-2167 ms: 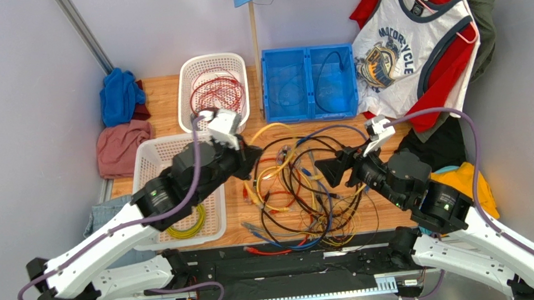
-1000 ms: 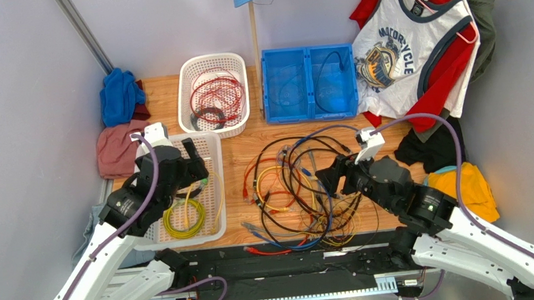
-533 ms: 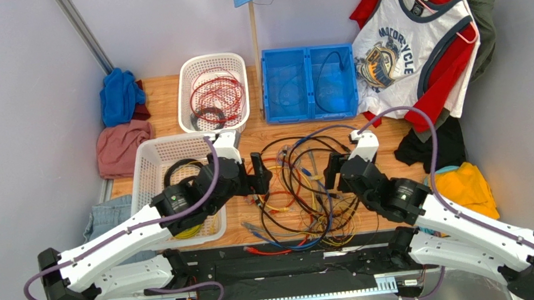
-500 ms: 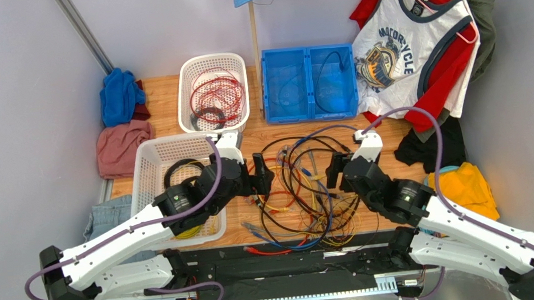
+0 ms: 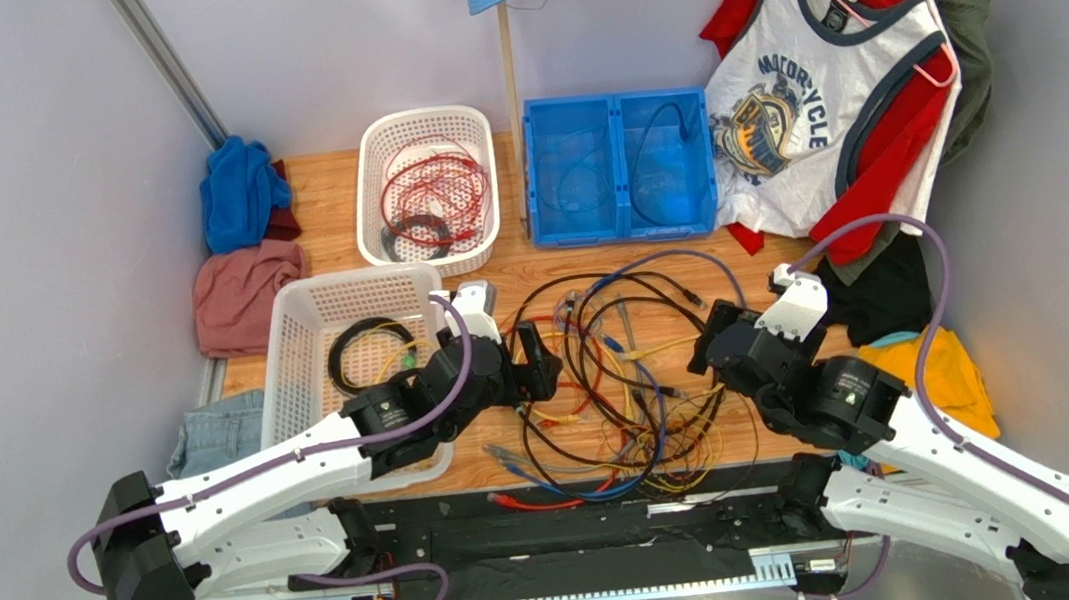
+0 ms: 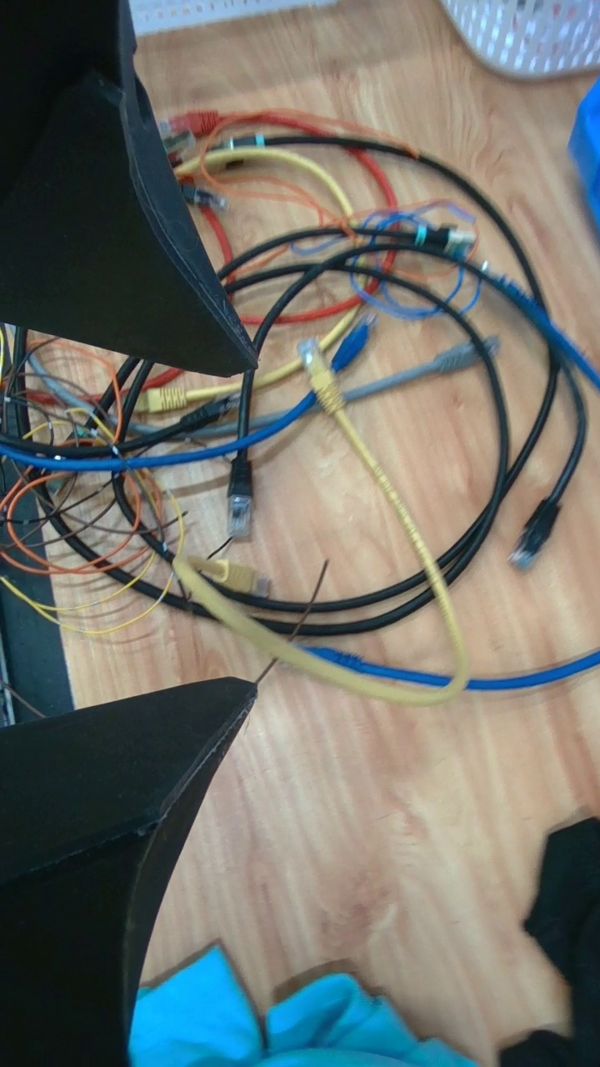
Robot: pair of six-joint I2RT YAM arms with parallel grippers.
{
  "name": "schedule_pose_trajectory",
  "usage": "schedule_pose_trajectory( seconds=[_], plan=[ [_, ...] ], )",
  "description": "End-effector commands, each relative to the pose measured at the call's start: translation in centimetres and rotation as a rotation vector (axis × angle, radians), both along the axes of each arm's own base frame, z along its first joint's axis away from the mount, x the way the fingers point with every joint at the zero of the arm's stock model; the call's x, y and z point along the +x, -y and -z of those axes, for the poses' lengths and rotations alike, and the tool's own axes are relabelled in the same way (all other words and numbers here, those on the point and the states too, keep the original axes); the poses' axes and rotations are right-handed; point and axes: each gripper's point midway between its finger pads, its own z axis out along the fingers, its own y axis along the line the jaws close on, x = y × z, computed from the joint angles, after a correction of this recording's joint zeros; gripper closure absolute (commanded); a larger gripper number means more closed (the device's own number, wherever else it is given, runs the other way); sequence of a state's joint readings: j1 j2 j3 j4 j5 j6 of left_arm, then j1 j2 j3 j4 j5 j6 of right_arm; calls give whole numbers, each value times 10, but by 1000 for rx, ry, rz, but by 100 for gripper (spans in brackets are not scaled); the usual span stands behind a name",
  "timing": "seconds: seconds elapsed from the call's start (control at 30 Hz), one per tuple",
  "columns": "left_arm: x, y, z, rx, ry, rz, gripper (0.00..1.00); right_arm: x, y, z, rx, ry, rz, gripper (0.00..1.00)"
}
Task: Untangle the cables
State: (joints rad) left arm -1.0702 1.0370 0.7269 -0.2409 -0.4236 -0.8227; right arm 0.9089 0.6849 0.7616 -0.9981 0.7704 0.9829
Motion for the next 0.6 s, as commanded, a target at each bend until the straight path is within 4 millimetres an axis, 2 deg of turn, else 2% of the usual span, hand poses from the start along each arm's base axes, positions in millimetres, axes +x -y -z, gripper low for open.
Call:
schedule_pose_trajectory(
  seconds=[0.0,0.2,0.33,0.4,0.43,0.47,0.5,0.53,0.57],
  plan=[
    [0,16,-13,-96,3,4,1,-7,4,25,34,-63,81,5],
    [-5,9,-9,-106,-1,-6,1,0,6,43,0,-85,108,5],
    [-7,3,-10,-106,-1,-15,1,16,4,57,15,-107,117,9],
    [-8,-2,-13,-113,5,-25,1,24,11,61,-12,-102,131,20],
    [-8,-5,-13,-111,9,-35,2,30,8,58,-8,-84,128,29],
    [-8,-7,-13,-113,14,-40,2,34,6,54,-8,-64,117,57],
    [-9,-10,-18,-124,23,-42,2,36,2,49,-10,-51,85,68],
    [-9,-13,-20,-124,34,-48,2,43,-6,32,35,0,63,78],
    [-9,-16,-25,-136,47,-48,2,45,-11,22,58,25,44,94]
  ],
)
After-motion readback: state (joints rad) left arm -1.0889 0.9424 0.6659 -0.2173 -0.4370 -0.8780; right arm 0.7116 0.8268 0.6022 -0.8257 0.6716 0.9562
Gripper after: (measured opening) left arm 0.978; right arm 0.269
